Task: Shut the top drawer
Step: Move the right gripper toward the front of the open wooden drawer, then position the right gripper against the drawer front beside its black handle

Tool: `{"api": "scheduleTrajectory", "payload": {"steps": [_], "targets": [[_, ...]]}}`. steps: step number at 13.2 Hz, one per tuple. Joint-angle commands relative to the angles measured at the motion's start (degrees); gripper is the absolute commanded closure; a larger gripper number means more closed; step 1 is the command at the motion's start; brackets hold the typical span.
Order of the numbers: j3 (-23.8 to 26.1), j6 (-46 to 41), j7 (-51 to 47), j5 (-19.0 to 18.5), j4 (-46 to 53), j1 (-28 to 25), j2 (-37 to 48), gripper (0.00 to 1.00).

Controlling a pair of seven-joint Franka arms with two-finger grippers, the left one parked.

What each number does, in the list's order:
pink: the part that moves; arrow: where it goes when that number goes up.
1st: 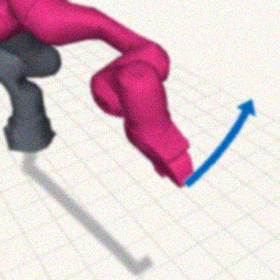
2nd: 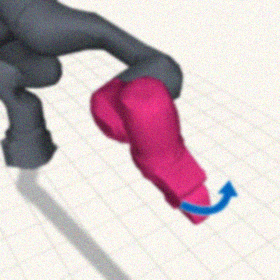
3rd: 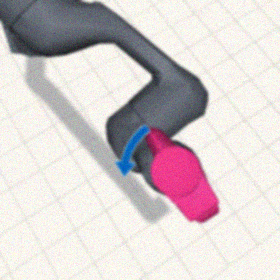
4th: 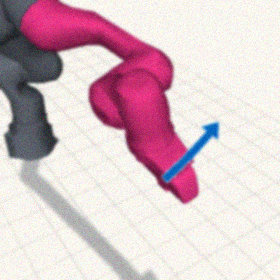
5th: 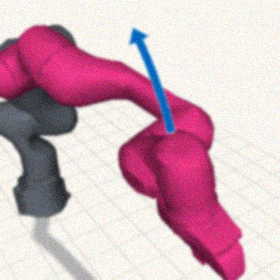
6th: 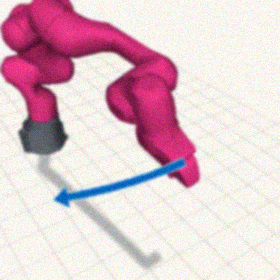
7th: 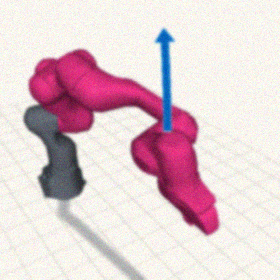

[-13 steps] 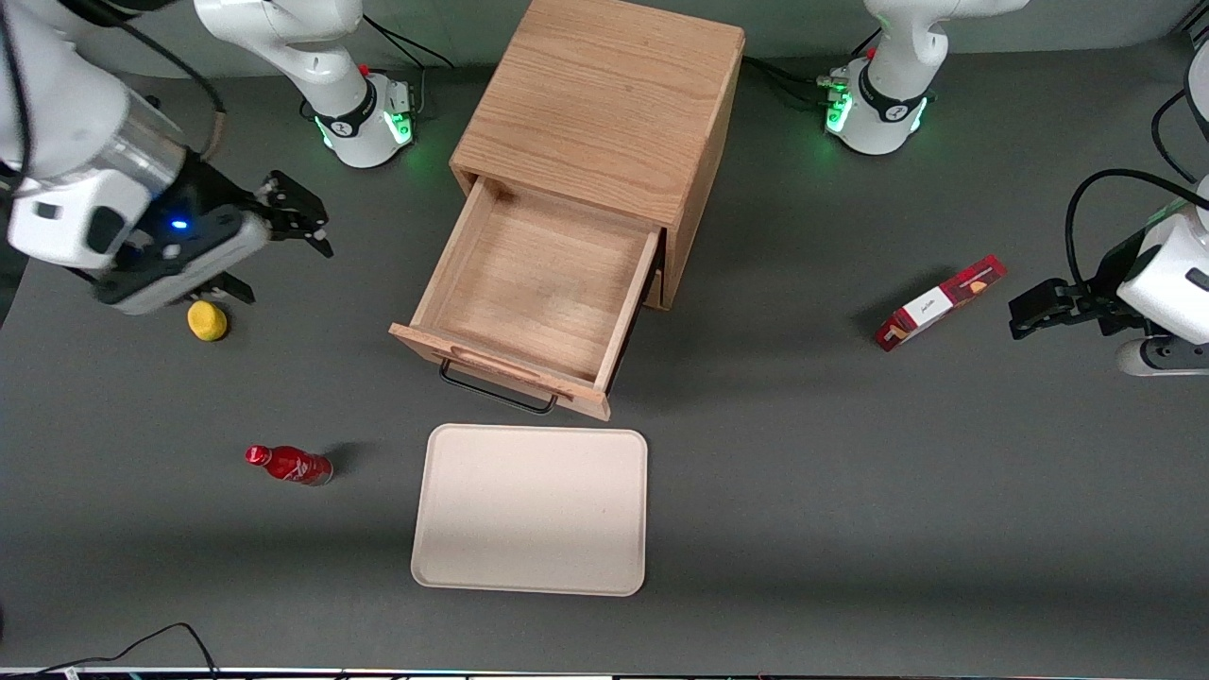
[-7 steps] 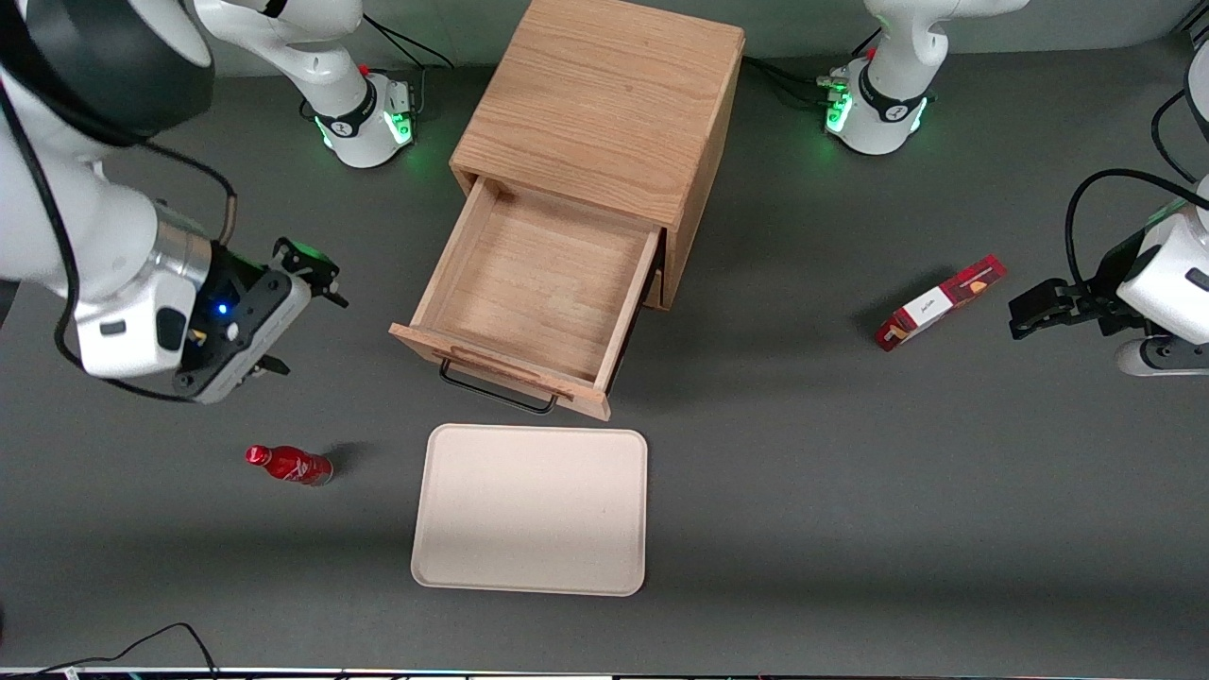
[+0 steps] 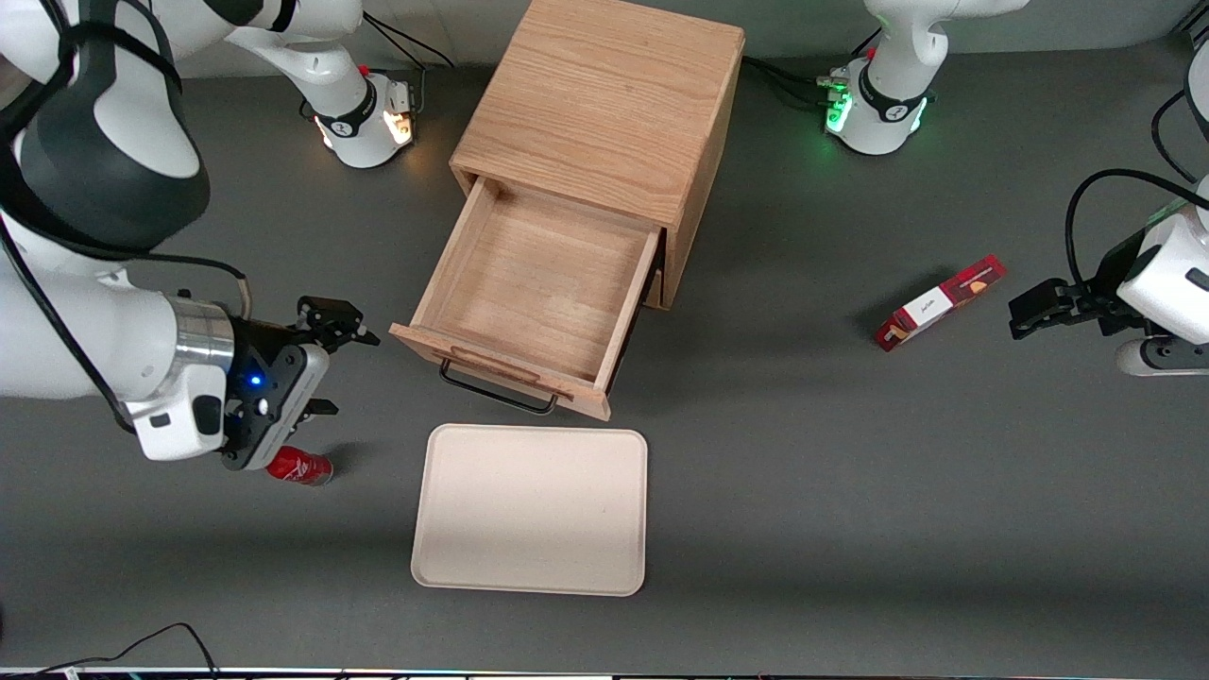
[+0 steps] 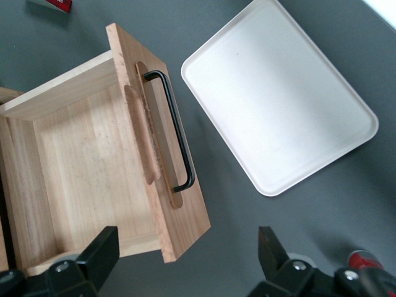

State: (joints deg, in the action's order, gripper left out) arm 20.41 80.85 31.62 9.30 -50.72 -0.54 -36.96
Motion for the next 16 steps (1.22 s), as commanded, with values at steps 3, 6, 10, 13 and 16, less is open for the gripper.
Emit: {"api": "scheduleTrajectory", "payload": {"steps": [3, 6, 10, 13, 16], "targets": [[0.51, 0.27, -3.05, 1.16, 3.61, -1.04, -6.45, 0.0], [0.51, 0.97, -5.23, 1.16, 3.52, -2.36, -6.81, 0.0], [0.16, 3.95, -8.15, 0.63, 3.43, -3.5, -8.91, 0.0], [-0.11, 6.33, -8.94, -2.08, 3.26, -4.38, -10.41, 0.0], [0.07, 7.65, -8.94, -3.32, 2.82, -5.34, -11.2, 0.0]]}}
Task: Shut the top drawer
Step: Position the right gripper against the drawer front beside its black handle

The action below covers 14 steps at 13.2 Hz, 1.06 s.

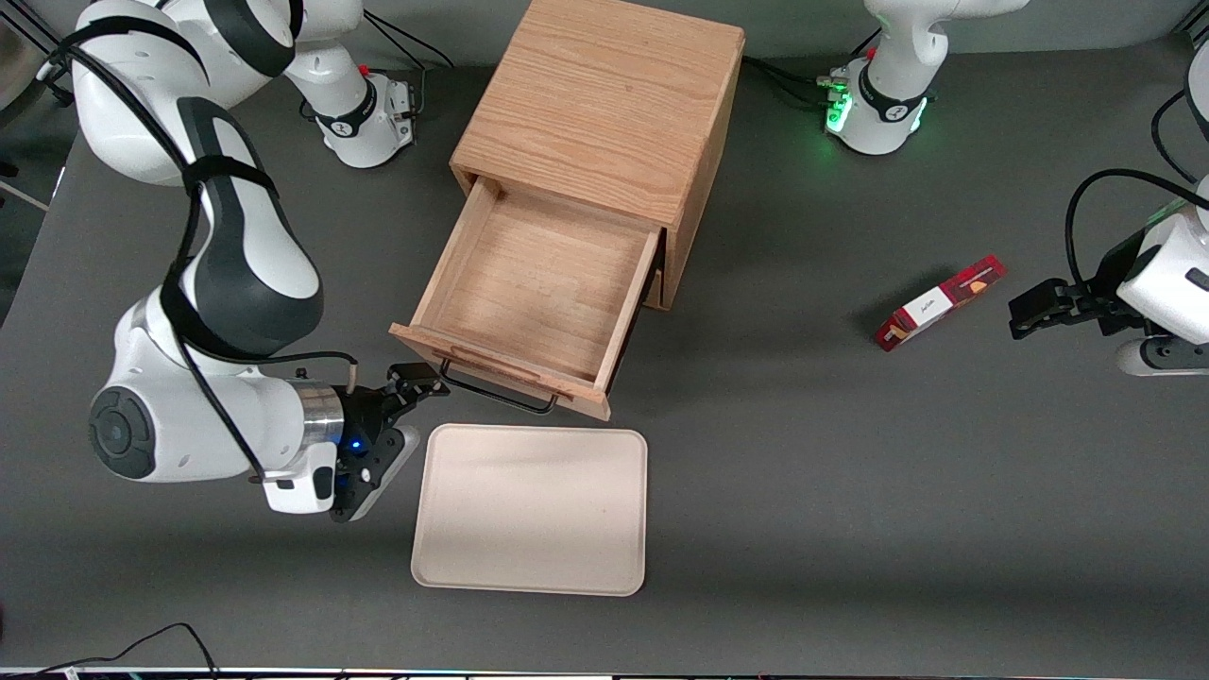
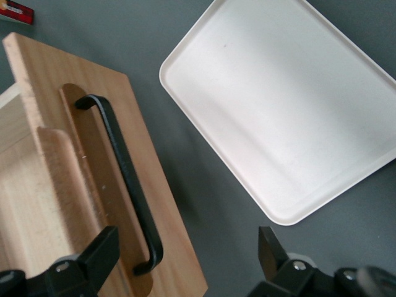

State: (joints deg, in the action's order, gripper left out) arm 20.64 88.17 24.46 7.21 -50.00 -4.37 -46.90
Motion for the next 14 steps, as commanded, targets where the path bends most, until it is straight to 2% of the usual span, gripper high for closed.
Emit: {"api": "scheduleTrajectory", "payload": {"steps": [1, 4, 14], "targets": [[-0.16, 0.33, -1.7, -1.49, 2.02, -1.6, -1.52, 0.0], [0.54, 0.51, -1.08, -2.55, 0.52, -1.95, -1.7, 0.0], [2.65, 0.6, -1.7, -2.11, -0.8, -1.95, -3.11, 0.0]]}}
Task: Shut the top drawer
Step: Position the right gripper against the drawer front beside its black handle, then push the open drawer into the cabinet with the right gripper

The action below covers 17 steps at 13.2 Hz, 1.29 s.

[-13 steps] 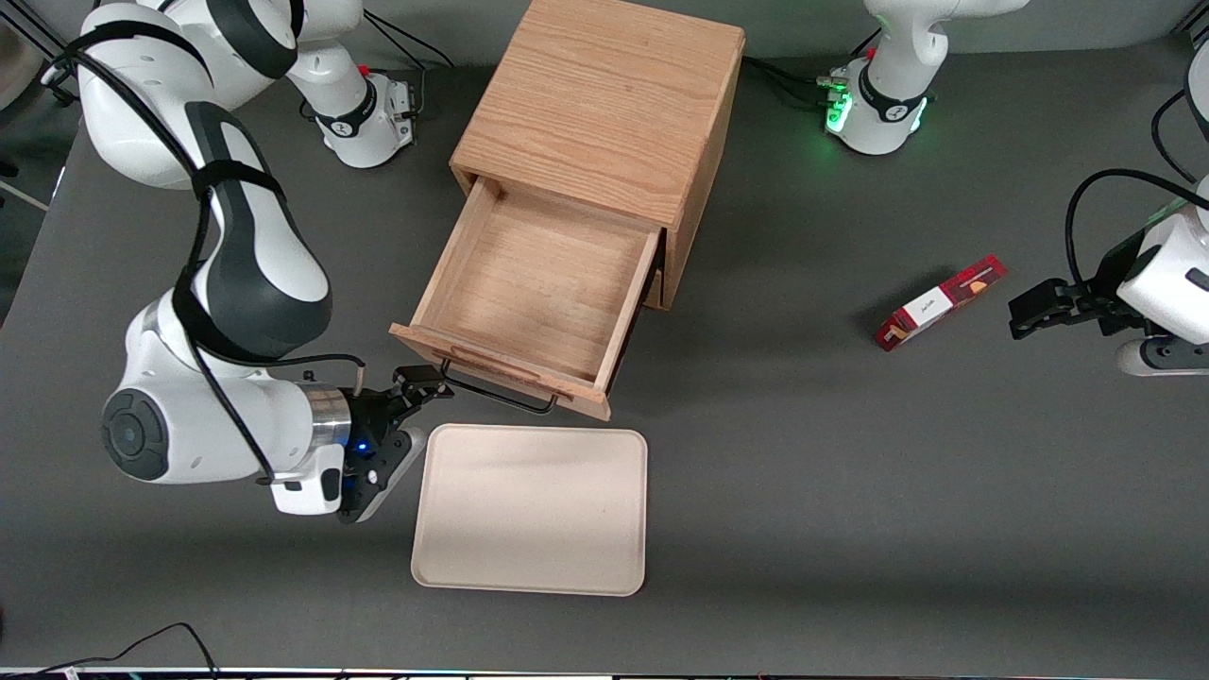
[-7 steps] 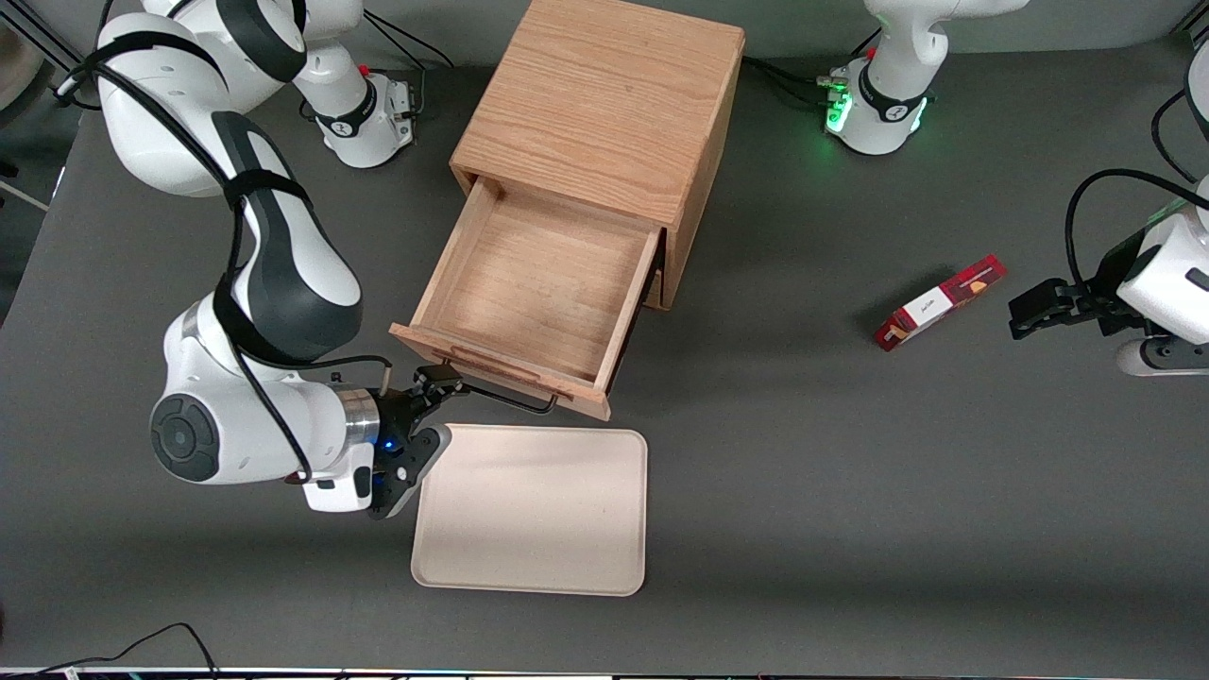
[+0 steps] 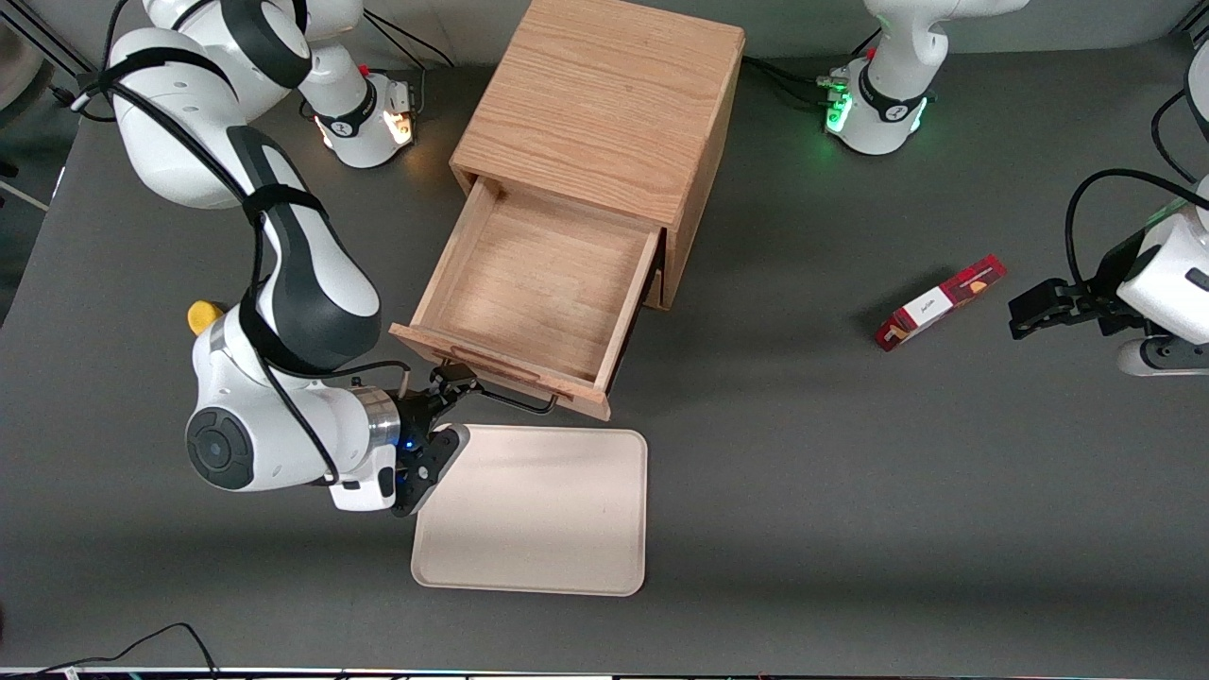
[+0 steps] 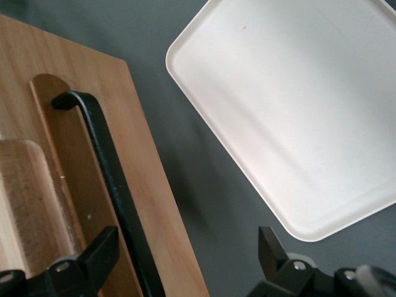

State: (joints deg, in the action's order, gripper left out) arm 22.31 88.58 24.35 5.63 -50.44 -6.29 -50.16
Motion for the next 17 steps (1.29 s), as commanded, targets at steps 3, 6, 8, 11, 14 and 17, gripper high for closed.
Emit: {"api": "scheduleTrajectory", "payload": {"steps": [3, 6, 8, 11, 14, 17], "targets": [[0.98, 0.62, -1.32, -0.71, -2.99, -0.04, 0.15, 0.0], [0.98, 1.15, -1.23, -0.8, -3.35, -0.04, 0.15, 0.0], [0.98, 1.33, -1.23, -0.97, -3.78, -0.13, 0.15, 0.0], [1.07, 3.52, -1.15, -2.02, -6.68, -0.3, 0.41, 0.0], [1.78, 3.53, -1.15, -2.82, -7.21, -0.31, 0.85, 0.0], [3.44, 3.44, -1.23, -2.99, -8.0, -0.31, 1.38, 0.0]]}}
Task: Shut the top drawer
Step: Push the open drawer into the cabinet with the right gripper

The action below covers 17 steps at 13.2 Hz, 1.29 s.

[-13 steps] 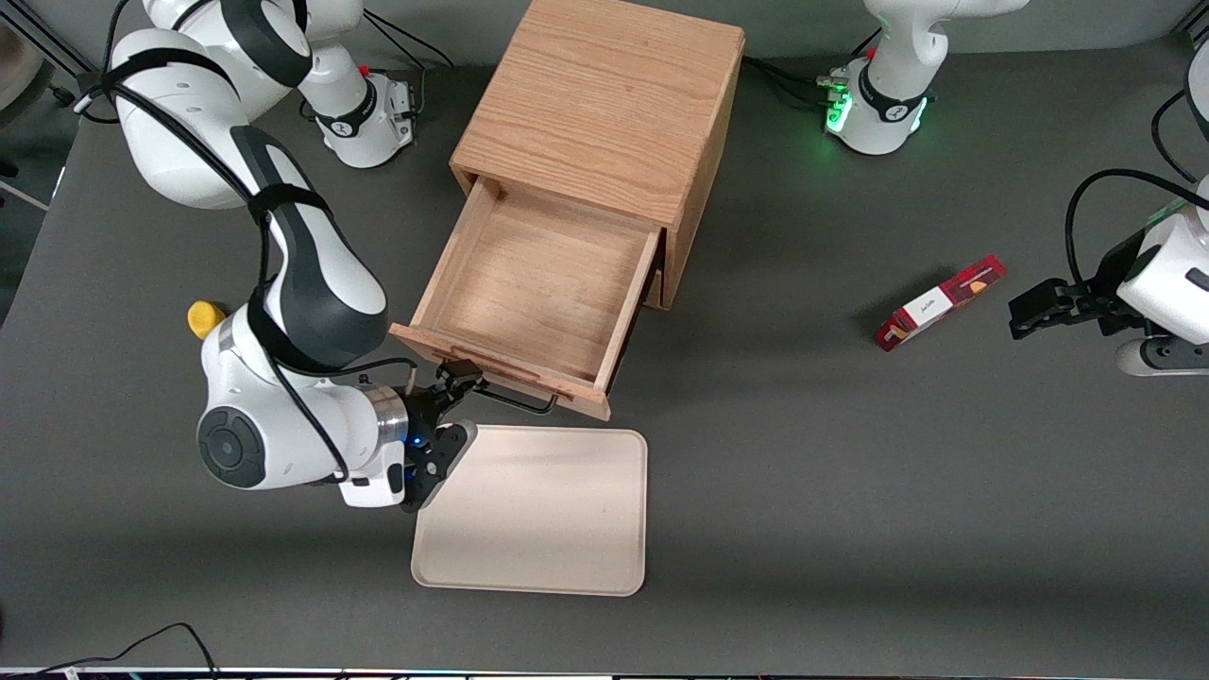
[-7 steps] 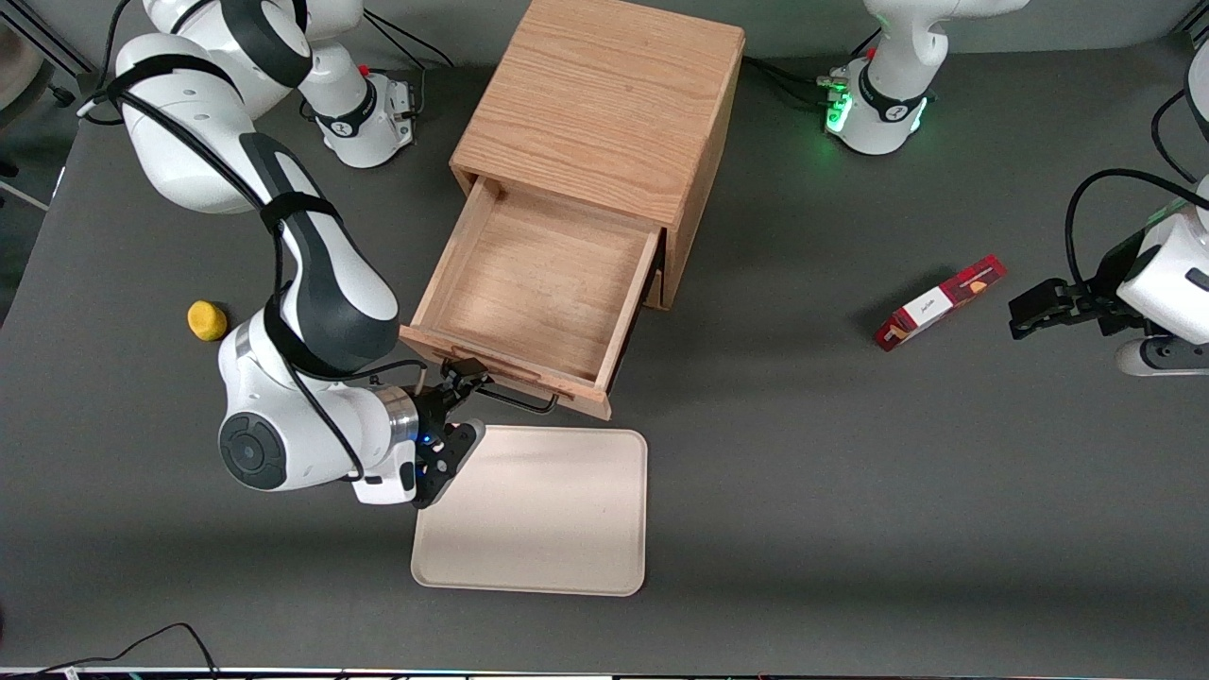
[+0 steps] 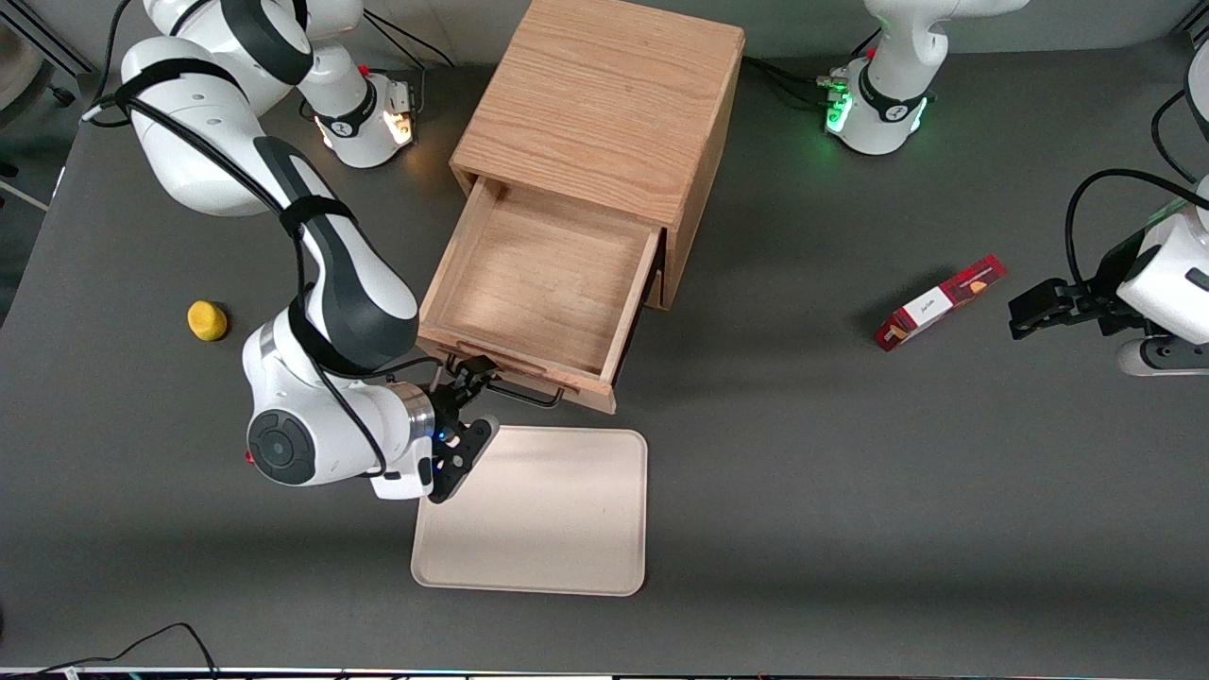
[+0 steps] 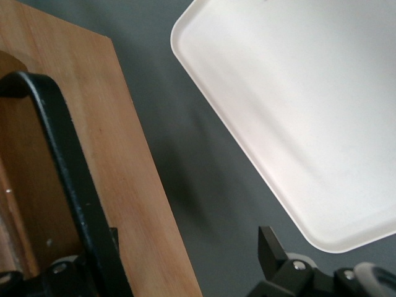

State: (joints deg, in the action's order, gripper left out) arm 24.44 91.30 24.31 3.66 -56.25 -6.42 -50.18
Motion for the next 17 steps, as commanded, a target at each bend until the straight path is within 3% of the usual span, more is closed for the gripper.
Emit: {"api": "scheduleTrajectory", "payload": {"steps": [1, 10, 17], "targets": [[1.4, 0.46, -1.28, -1.02, -2.38, -0.26, 1.66, 0.0], [3.68, 5.11, -1.28, -0.85, -18.53, 1.23, 11.23, 0.0], [5.0, 6.09, -1.37, -0.23, -21.71, 1.41, 13.44, 0.0]]}}
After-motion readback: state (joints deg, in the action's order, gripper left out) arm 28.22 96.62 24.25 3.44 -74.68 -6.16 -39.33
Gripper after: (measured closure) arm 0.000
